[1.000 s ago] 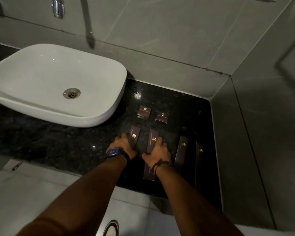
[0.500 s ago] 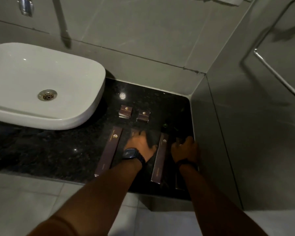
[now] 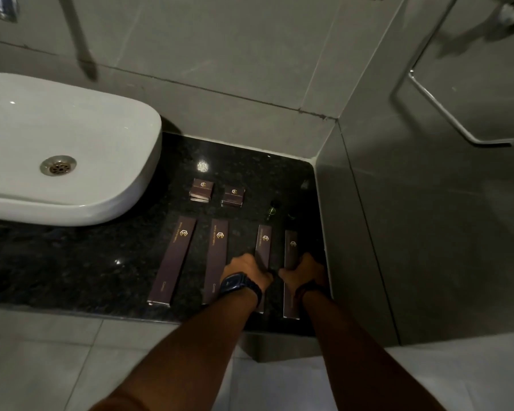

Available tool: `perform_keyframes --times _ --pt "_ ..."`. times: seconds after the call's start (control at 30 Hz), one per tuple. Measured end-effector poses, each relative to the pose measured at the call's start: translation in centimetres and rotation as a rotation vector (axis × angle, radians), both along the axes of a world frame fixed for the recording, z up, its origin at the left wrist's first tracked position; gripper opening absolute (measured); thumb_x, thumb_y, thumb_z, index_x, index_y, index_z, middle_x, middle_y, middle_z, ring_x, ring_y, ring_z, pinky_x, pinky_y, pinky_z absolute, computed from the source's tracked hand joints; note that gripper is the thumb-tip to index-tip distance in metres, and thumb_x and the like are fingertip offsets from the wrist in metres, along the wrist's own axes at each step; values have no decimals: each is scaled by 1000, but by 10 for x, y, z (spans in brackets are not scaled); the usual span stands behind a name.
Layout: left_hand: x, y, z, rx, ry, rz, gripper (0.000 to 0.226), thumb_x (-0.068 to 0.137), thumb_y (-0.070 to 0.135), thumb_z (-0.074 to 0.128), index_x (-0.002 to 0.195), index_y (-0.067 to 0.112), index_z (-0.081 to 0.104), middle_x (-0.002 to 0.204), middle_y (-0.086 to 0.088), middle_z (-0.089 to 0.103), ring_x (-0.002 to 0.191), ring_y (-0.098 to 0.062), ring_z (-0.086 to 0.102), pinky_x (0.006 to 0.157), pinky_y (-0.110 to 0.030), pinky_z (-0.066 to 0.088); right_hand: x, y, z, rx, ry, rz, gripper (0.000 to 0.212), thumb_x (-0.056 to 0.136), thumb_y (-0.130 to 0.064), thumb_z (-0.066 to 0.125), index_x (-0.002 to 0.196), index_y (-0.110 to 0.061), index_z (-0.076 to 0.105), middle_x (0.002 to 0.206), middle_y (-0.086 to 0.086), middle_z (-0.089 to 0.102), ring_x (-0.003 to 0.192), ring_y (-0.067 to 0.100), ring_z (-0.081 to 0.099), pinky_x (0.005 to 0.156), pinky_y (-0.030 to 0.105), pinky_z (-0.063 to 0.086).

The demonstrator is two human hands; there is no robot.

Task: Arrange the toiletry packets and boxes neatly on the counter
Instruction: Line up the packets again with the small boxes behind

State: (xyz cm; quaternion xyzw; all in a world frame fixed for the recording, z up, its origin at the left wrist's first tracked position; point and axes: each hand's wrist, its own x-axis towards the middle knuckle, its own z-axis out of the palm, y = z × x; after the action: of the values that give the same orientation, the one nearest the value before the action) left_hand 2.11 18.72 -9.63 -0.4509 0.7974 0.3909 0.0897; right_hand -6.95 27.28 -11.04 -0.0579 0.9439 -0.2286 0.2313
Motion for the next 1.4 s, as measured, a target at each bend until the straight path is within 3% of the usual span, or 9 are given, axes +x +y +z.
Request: perform_keyframes --times 0.2,0.3,0.43,0.57,0.73,1.03,1.13,1.27,1.4 --pt "-1 -7 14 -60 65 1 57 71 59 70 109 16 63 111 -11 67 98 -31 66 81 -37 57 -8 -8 13 -52 70 -42 65 75 -40 72 128 -12 49 128 15 57 112 34 59 89 42 53" --pt "-5 -18 21 -121 126 0 60 72 57 71 115 17 61 118 -12 64 104 -33 64 86 -39 56 -18 -10 22 -88 166 -20 58 78 -44 67 122 -10 50 123 15 59 109 34 59 88 45 54" --pt "-30 -43 28 -210 229 -71 55 80 41 72 124 15 56 125 -13 58 111 -33 59 91 -38 52 -41 -19 29 -149 182 17 55 79 -32 71 125 -11 48 126 15 58 111 33 58 87 38 51" --pt "-76 -78 26 -265 287 -206 45 80 28 73 120 14 59 120 -13 60 108 -34 60 89 -38 52 -75 -43 25 -164 172 62 50 76 -17 73 120 -12 51 123 17 59 111 34 59 94 43 52" --pt "-125 -106 10 -315 251 -383 39 83 27 66 119 15 58 122 -14 56 112 -36 55 93 -44 51 -111 -70 11 -130 127 129 60 70 -20 77 123 -13 50 124 16 57 113 33 58 96 44 51" --pt "-153 -119 3 -253 105 -547 27 88 30 60 106 12 67 112 -16 67 101 -36 64 85 -42 55 -135 -92 -3 -35 156 178 21 83 -7 64 103 -3 64 111 18 66 103 31 61 82 32 49" --pt "-149 -124 1 -243 173 -541 36 82 32 68 113 14 65 118 -14 62 108 -36 60 91 -42 52 -131 -90 1 -37 128 199 29 80 -14 65 107 -5 62 113 19 64 104 34 61 83 32 49" --pt "-134 -144 6 -269 183 -546 65 62 41 83 119 19 59 119 -10 57 111 -34 56 93 -43 51 -124 -79 10 -29 172 286 60 66 -29 72 122 -16 54 125 18 52 116 38 50 99 44 46" --pt "-111 -182 24 -293 132 -490 81 61 50 83 130 19 52 126 -8 51 118 -30 49 99 -42 46 -112 -76 27 -40 501 384 60 66 -39 60 122 -18 55 121 12 56 113 35 49 95 45 43"
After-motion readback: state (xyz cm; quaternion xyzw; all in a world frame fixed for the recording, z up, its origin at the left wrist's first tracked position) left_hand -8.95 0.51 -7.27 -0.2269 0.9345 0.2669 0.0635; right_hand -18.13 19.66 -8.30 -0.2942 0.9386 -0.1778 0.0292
